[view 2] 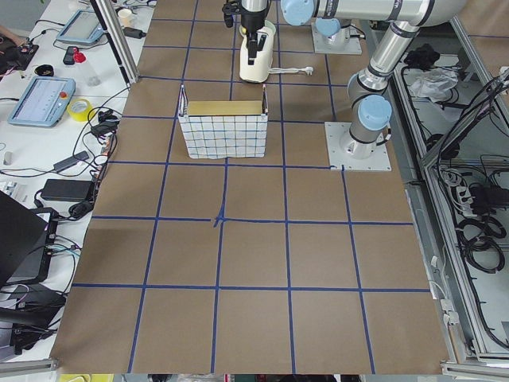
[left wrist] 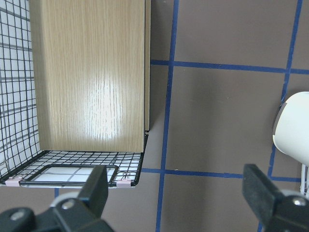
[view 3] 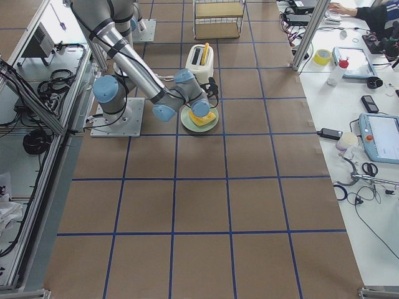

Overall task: Press toaster with right arm
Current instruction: 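Press the toaster lever down with the right gripper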

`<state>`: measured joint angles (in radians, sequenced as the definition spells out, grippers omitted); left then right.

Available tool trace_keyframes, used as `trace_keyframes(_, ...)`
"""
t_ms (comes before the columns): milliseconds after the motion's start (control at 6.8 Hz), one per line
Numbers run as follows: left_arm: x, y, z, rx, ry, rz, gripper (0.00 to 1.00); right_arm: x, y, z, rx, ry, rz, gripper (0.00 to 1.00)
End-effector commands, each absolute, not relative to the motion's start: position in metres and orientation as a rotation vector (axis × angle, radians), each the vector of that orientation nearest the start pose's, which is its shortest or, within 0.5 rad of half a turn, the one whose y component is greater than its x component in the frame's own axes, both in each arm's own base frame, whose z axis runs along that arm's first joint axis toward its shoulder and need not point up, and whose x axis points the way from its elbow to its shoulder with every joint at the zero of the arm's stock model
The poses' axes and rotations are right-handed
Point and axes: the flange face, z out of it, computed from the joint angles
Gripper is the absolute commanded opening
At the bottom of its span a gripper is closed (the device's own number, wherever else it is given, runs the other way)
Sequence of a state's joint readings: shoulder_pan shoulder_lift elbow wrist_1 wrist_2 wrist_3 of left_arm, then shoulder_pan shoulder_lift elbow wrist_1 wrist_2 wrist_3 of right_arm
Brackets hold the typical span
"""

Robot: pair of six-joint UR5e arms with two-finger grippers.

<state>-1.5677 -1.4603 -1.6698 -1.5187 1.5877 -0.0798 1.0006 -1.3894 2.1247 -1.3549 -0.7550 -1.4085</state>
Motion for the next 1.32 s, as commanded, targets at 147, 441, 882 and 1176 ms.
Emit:
trace_keyframes(147, -0.13, -0.451, 0.496, -0.13, 3.123, -0.099, 1.0, -0.022, -0.417, 0.192, -0.387, 1.953, -0.125, 0.0)
trace_keyframes(441, -0.13, -0.452, 0.497, -0.13, 3.123, -0.102, 1.0, -0.021, -0.413, 0.182, -0.383, 2.007, -0.102, 0.0)
trace_keyframes(882, -0.13, -0.452, 0.497, -0.13, 3.121, -0.102, 1.0, -0.019, -0.409, 0.175, -0.393, 2.017, -0.093, 0.0)
trace_keyframes(1176, -0.13, -0.452, 0.497, -0.13, 3.123, -0.102, 1.0, -0.019, -0.408, 0.176, -0.395, 2.02, -0.096, 0.0)
